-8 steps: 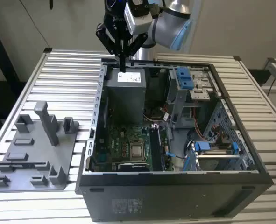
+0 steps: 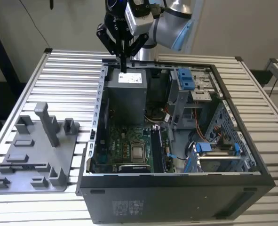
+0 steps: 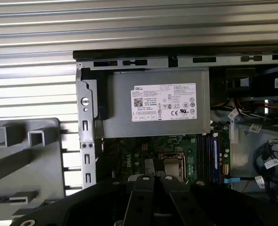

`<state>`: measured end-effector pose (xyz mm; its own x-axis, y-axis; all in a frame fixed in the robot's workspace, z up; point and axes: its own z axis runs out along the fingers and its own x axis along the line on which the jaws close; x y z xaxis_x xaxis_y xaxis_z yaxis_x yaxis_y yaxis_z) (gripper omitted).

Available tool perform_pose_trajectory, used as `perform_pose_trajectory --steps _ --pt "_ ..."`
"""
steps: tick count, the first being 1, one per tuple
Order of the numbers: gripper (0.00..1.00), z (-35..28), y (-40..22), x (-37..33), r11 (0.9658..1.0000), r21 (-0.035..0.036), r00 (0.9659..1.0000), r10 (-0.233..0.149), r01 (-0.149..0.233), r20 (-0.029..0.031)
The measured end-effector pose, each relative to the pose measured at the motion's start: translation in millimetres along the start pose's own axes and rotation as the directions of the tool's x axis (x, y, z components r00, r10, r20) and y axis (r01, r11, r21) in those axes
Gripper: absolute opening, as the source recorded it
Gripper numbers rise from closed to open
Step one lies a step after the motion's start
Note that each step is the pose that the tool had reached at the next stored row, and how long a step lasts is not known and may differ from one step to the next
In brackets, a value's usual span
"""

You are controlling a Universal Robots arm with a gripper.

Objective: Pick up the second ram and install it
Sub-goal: 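Reach for the second ram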

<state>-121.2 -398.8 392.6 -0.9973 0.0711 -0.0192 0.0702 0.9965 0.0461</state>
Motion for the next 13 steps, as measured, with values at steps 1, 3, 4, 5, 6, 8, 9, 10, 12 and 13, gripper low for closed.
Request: perform_pose_trajectory --steps 1,3,4,5,6,8,9,10,12,13 --pt "0.11 0.0 0.0 0.0 1.0000 0.0000 1.0000 0.000 0.000 0.0000" --pt "0.11 0.1 0.0 0.1 1.0000 0.0001 1.0000 0.000 0.000 0.0000" --pt "0.11 0.1 0.0 0.4 1.0000 0.0001 1.0000 0.000 0.000 -0.0001" --pt "0.11 0.3 -0.1 0.8 1.0000 0.0000 1.0000 0.000 0.000 0.0000" --pt "0.11 0.3 -0.1 1.7 1.0000 -0.0001 1.0000 0.000 0.000 0.0001" --pt "0.11 0.2 -0.3 4.0 1.0000 -0.0003 1.0000 0.000 0.000 0.0000" --pt "0.11 0.2 -0.4 5.4 1.0000 -0.0005 1.0000 0.000 0.000 0.0000" --pt "0.11 0.2 -0.5 7.2 1.0000 -0.0009 1.0000 0.001 -0.001 0.0000" --pt "0.11 0.1 -0.8 11.1 1.0000 -0.0013 1.0000 0.003 -0.003 0.0001" --pt "0.11 0.1 -1.0 13.3 1.0000 -0.0014 1.0000 0.004 -0.004 0.0000"
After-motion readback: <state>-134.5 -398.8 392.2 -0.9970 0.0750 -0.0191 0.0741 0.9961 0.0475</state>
